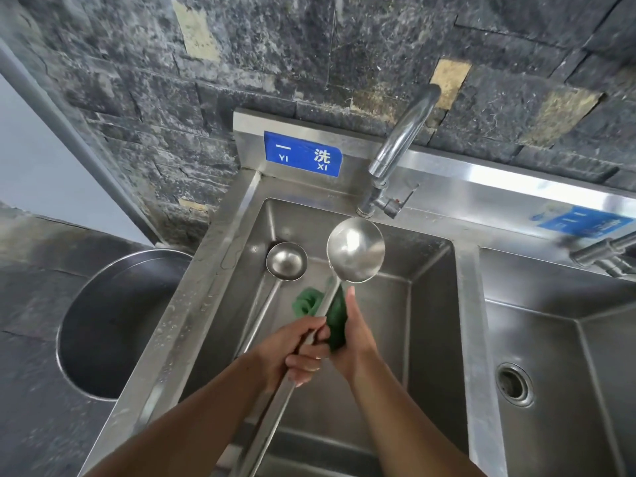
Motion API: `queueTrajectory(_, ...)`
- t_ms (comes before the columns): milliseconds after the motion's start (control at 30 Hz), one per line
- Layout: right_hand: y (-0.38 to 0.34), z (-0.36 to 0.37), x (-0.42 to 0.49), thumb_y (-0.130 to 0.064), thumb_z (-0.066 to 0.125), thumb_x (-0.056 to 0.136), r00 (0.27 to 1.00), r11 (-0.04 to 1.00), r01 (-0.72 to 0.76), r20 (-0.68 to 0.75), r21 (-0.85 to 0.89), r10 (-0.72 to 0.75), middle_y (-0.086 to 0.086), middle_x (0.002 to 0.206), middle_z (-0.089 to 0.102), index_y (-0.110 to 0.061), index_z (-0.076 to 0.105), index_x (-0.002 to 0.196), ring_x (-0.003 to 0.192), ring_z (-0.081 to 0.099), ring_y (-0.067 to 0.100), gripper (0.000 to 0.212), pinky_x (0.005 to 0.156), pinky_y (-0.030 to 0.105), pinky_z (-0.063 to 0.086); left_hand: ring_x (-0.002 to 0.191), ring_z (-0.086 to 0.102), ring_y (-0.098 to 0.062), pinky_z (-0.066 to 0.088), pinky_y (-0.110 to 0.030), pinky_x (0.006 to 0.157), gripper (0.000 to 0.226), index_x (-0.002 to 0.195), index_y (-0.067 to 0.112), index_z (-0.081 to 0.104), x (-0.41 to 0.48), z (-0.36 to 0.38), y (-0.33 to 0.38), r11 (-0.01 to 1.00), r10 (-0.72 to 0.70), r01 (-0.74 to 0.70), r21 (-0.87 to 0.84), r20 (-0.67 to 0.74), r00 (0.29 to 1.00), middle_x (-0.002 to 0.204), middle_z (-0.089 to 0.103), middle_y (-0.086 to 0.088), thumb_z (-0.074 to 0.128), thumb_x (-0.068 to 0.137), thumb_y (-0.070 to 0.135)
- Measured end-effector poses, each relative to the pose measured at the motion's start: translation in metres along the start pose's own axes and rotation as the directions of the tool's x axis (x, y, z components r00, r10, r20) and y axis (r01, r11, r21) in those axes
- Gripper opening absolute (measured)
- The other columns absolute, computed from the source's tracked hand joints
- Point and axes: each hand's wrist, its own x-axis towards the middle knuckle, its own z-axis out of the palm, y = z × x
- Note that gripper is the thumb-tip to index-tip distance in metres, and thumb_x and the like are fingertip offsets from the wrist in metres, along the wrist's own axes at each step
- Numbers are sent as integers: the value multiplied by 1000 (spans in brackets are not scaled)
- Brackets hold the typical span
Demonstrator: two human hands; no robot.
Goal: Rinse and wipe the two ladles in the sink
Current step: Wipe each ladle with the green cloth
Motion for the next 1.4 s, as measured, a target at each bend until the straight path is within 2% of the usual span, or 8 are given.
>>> queueTrajectory(100, -9, 4, 2, -58, 66, 84, 994, 997, 21, 109, -79, -13, 10, 52, 57, -7, 73, 98, 41, 48, 19, 54, 49, 28, 50, 25, 30, -3, 25, -11, 27, 32, 76, 17, 52, 4, -1, 5, 999, -48, 48, -21, 35, 998, 44, 38, 5, 38, 98, 36)
queueTrajectory(300, -27, 7, 32, -24, 76, 83, 991, 993, 79, -97, -82, -87, 26, 94, 74, 5, 67, 110, 78, 73, 37, 41, 86, 62, 54, 41, 33, -9, 32, -20, 40, 17, 80, 19, 46, 0, -12, -21, 921, 26, 57, 385, -207, 978, 60, 45, 1, 53, 95, 18)
queueTrajectory(500, -6, -14, 53, -33, 78, 81, 993, 994, -29, -114, -109, 17, 26, 107, 72, 3, 64, 118, 95, 71, 38, 54, 72, 45, 61, 37, 37, -11, 36, -22, 35, 16, 91, 10, 51, 26, -23, -35, 792, 315, -28, 610, -370, 874, 57, 48, 0, 58, 98, 23)
queueTrajectory(667, 24, -26, 54, -24, 75, 84, 992, 961, -129, -32, -246, 125, 22, 83, 70, 2, 64, 103, 62, 67, 32, 34, 52, 37, 55, 35, 38, -13, 36, -23, 35, 15, 91, 6, 50, 54, -27, -33, 819, 318, 11, 573, -470, 823, 58, 45, -5, 53, 99, 17)
queueTrajectory(933, 42, -22, 96, -8, 73, 81, 974, 950, -166, -194, -265, 116, 13, 65, 69, -1, 65, 83, 52, 67, 25, 11, 51, 31, 56, 40, 51, -15, 46, -27, 38, 18, 101, 9, 50, 68, -58, -39, 726, 298, 196, 659, -559, 774, 67, 58, -8, 58, 95, 24)
queueTrajectory(1067, 43, -26, 117, -6, 69, 83, 976, 943, -171, -179, -284, 123, 11, 62, 73, -1, 65, 84, 55, 70, 26, 6, 64, 42, 60, 51, 58, -13, 48, -22, 40, 35, 117, 23, 36, 65, -67, -58, 607, 375, 295, 738, -593, 713, 98, 60, -6, 61, 94, 31)
queueTrajectory(1233, 37, -26, 146, -9, 70, 81, 971, 934, -187, -199, -303, 130, 20, 82, 76, 5, 66, 100, 73, 72, 37, 24, 60, 52, 61, 47, 56, -12, 53, -30, 47, 26, 113, 22, 47, 69, -81, -61, 678, 396, 226, 700, -606, 690, 87, 65, -6, 61, 94, 34)
queueTrajectory(1400, 46, -33, 165, -8, 68, 82, 970, 916, -214, -189, -340, 156, 26, 85, 75, 14, 59, 112, 94, 67, 55, 38, 86, 67, 49, 42, 53, -14, 45, -28, 40, 20, 107, 22, 52, 91, -96, -71, 743, 400, 181, 644, -644, 652, 81, 64, -5, 63, 93, 31)
